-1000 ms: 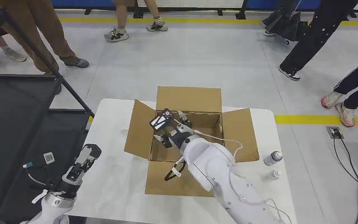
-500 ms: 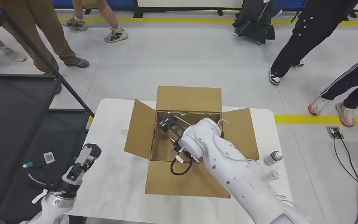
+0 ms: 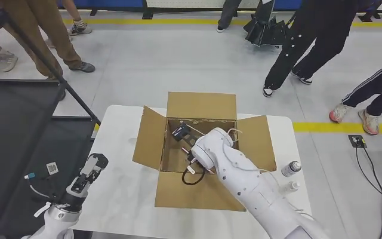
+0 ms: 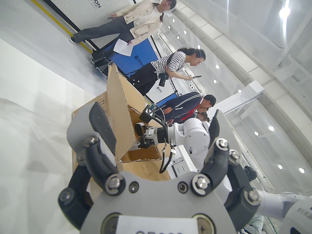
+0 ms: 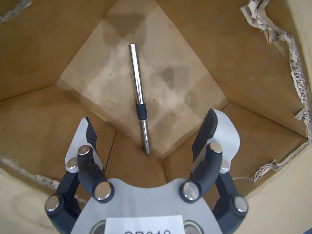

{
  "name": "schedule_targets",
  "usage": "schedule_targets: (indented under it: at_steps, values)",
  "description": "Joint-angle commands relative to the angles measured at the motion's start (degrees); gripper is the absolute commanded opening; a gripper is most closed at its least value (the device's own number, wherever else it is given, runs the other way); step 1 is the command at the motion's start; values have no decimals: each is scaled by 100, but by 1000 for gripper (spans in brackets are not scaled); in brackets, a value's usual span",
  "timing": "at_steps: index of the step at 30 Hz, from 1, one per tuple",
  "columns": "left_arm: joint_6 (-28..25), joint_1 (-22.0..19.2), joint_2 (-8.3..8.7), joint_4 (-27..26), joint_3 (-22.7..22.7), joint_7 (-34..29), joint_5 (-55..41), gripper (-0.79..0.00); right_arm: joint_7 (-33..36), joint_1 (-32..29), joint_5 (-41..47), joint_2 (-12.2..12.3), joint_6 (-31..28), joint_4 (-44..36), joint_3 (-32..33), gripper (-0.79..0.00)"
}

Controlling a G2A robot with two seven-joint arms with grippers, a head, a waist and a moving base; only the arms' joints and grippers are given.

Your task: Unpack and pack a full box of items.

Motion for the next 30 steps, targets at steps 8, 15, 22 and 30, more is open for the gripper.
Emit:
schedule_targets:
  at_steps: [8, 15, 22, 30]
  values:
    - [0, 0, 0, 0, 0, 0, 0, 0, 135, 542, 677, -307, -578, 1423, -252, 0]
    - [0, 0, 0, 0, 0, 0, 0, 0, -194, 573, 959, -486, -1002, 1978, -417, 0]
    - [0, 0, 0, 0, 0, 0, 0, 0, -240, 414, 895, -556, -798, 1764, -522, 0]
    - [0, 0, 0, 0, 0, 0, 0, 0, -151, 358, 545, -607, -138, 1713, -592, 0]
